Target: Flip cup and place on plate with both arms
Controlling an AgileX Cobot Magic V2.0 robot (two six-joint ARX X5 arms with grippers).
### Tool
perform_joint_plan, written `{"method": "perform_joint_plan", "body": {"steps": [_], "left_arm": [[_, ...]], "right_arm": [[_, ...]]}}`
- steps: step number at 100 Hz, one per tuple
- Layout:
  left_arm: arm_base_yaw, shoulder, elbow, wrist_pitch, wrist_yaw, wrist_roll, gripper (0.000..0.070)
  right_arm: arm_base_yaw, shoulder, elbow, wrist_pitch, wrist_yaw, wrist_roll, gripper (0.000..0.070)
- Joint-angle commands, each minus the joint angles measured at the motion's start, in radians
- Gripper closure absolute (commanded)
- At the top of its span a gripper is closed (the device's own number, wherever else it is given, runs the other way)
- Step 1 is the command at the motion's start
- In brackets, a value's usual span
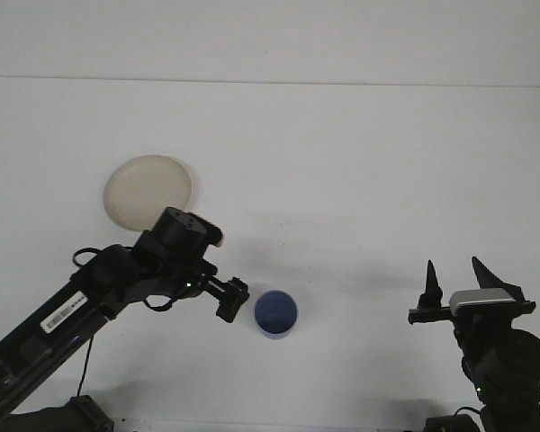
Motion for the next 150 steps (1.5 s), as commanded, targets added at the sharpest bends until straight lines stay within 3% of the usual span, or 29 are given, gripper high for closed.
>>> {"method": "perform_joint_plan", "body": {"steps": [1, 56, 81, 85, 98, 102, 131, 150], "left_arm": [[-0.036, 0.041, 0.028, 0.009, 0.003, -0.006, 0.0087], [-0.111, 0.315, 0.048, 0.066, 0.002, 0.010, 0.0097], [-0.120, 0.377, 0.048, 0.071, 0.002, 0.025, 0.0237], [-0.122, 0.383, 0.048, 0.072, 0.002, 0.030, 0.0299], [-0.132, 0.394, 0.048, 0.072, 0.002, 0.052, 0.0645], [-0.135, 0.395, 0.048, 0.072, 0.002, 0.056, 0.0700], [-0.143, 0.395, 0.083, 0.068, -0.002, 0.064, 0.0691], [-0.103, 0.394, 0.238, -0.035, -0.121, 0.127, 0.0691]], "right_arm": [[0.002, 0.000, 0.006, 0.010, 0.000, -0.004, 0.0212], [0.002, 0.000, 0.006, 0.010, 0.000, -0.004, 0.0212], [0.002, 0.000, 0.006, 0.010, 0.000, -0.004, 0.0212], [0.002, 0.000, 0.006, 0.010, 0.000, -0.004, 0.0212], [0.002, 0.000, 0.006, 0.010, 0.000, -0.004, 0.0212], [0.002, 0.000, 0.006, 0.010, 0.000, -0.004, 0.0212], [0.002, 0.000, 0.006, 0.010, 0.000, -0.004, 0.0212], [0.002, 0.000, 0.006, 0.010, 0.000, -0.004, 0.0212]]}}
